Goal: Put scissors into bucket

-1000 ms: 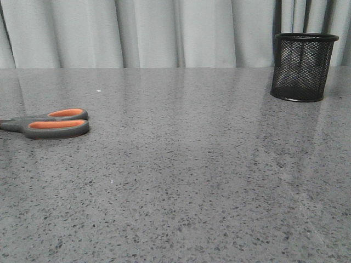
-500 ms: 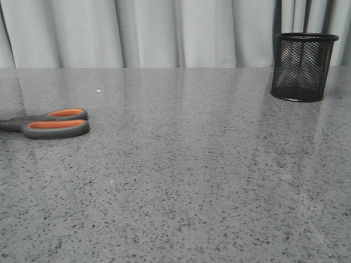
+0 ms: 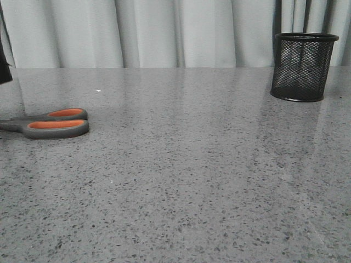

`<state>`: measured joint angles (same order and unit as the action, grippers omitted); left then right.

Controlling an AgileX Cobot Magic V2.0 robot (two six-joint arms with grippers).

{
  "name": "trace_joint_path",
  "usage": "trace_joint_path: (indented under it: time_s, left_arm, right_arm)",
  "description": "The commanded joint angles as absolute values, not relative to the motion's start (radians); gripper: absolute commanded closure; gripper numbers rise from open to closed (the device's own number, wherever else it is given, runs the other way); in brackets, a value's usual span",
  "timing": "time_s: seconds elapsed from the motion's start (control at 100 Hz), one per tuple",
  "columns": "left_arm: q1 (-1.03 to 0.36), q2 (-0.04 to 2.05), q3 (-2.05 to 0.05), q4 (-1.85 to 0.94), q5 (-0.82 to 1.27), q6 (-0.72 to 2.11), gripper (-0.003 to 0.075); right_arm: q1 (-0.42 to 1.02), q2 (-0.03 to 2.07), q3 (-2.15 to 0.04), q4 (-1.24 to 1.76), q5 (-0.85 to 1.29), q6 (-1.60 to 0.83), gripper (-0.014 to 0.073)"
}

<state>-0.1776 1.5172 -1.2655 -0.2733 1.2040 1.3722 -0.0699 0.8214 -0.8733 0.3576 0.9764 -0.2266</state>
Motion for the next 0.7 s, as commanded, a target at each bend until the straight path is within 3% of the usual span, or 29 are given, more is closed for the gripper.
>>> trace_joint_path:
  time_s: [0.0,0.69]
  left_arm:
    - [-0.200,1.509,-1.297,-0.273,1.199,1.375,0.0399]
    - [-0.202,1.630,-1.305,-0.278,1.128,1.375,0.0399]
  right_arm:
    - [-0.071,0.821,-0.906,0.368,0.932,-0.243,0.0234]
    - [-0.071,0.821,-0.906,0.368,0.933,-0.243,0.0234]
